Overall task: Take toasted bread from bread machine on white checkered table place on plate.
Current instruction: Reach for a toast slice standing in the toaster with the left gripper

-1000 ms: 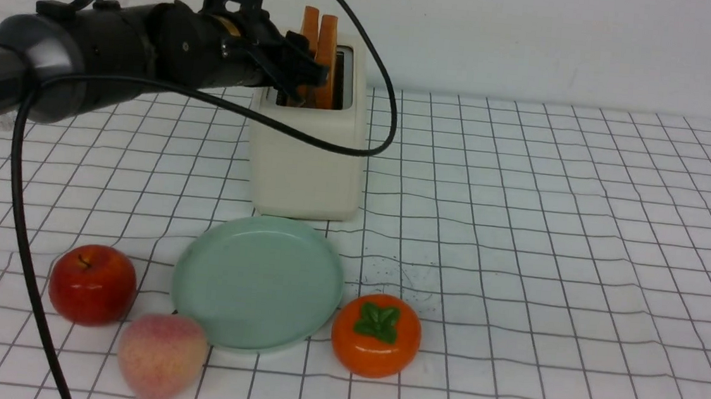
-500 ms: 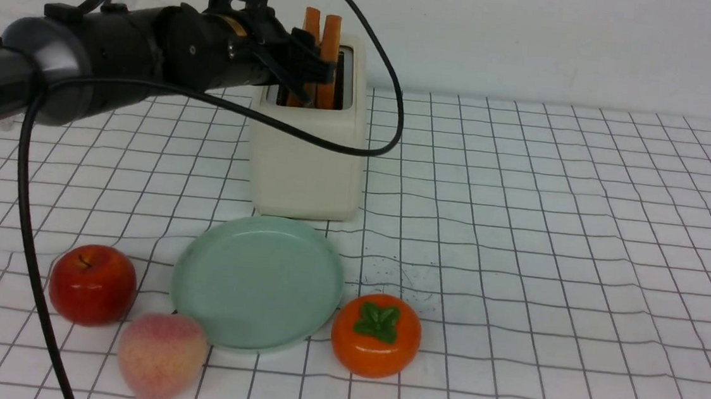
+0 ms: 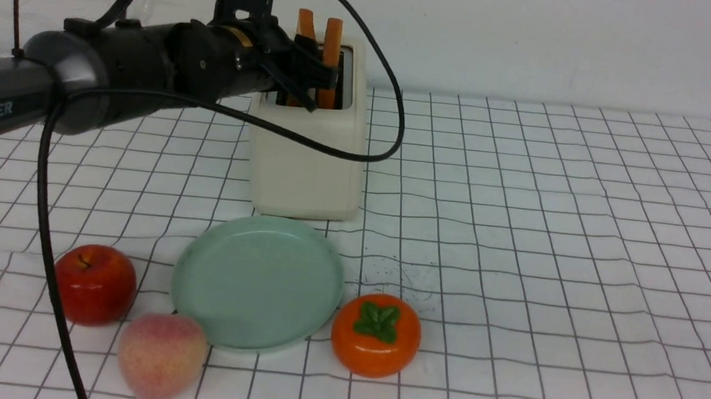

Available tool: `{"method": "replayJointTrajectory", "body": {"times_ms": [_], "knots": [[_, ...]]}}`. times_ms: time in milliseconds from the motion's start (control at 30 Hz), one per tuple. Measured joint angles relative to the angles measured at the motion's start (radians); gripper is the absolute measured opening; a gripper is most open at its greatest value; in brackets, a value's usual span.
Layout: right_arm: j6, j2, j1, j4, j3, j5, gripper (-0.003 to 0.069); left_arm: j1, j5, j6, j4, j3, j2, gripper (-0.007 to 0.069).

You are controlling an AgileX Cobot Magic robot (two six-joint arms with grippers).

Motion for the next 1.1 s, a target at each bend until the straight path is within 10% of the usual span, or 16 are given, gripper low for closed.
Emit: {"method": "replayJointTrajectory", "body": {"times_ms": [367,667,1100], "knots": [[0.000,0.000,0.000,-0.001,0.000,-0.001,0.0072,-0.005,-0.097,-0.003,0.000,-0.001,0.013,0.0319],[0.000,0.000,0.000,-0.001,0.000,-0.001,0.0078,-0.005,-0.137,0.027,0.000,-0.002,0.013,0.0002],[0.000,0.000,0.000,-0.001,0.000,-0.001,0.0085,-0.005,-0.129,0.074,-0.001,-0.002,-0.003,-0.0008]]}}
